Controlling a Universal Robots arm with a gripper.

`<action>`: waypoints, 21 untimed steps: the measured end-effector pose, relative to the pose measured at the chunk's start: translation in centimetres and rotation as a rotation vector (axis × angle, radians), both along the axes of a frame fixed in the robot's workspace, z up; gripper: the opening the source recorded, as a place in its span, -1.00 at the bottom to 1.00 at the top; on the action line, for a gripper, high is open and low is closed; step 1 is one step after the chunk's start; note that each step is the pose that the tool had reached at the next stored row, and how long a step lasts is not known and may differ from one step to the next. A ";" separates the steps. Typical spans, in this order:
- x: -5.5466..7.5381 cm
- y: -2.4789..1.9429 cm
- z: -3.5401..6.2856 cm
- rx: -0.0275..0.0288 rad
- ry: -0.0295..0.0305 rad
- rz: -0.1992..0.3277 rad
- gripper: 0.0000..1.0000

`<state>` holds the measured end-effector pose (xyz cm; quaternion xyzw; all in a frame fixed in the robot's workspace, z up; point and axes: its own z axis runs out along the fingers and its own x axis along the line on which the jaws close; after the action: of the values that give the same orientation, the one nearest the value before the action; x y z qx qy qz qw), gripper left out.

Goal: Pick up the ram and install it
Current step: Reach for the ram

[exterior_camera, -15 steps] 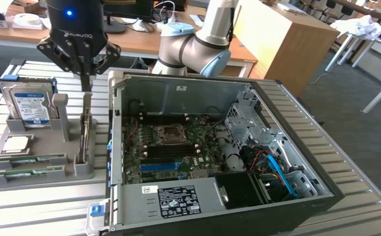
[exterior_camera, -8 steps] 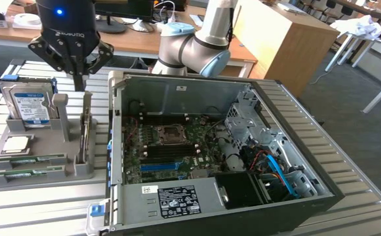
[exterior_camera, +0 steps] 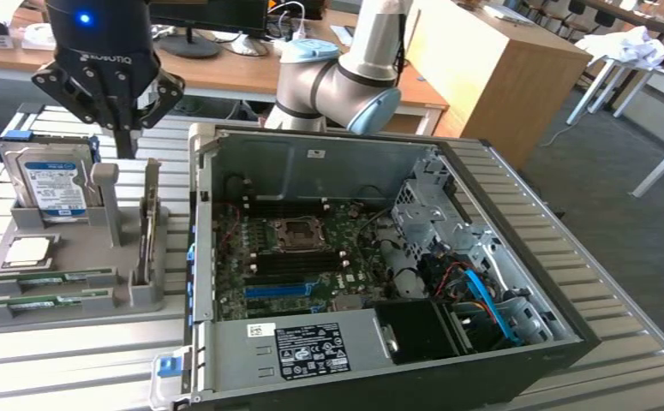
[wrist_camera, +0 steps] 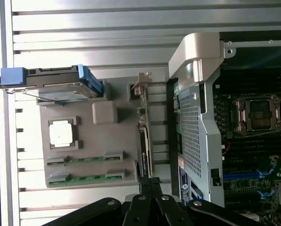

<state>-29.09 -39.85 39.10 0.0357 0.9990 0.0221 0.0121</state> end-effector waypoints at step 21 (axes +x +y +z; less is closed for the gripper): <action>-3.3 0.03 -0.10 0.0000 0.0010 0.000 -0.80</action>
<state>-32.37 -39.81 39.00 0.0357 0.9991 0.0221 0.0116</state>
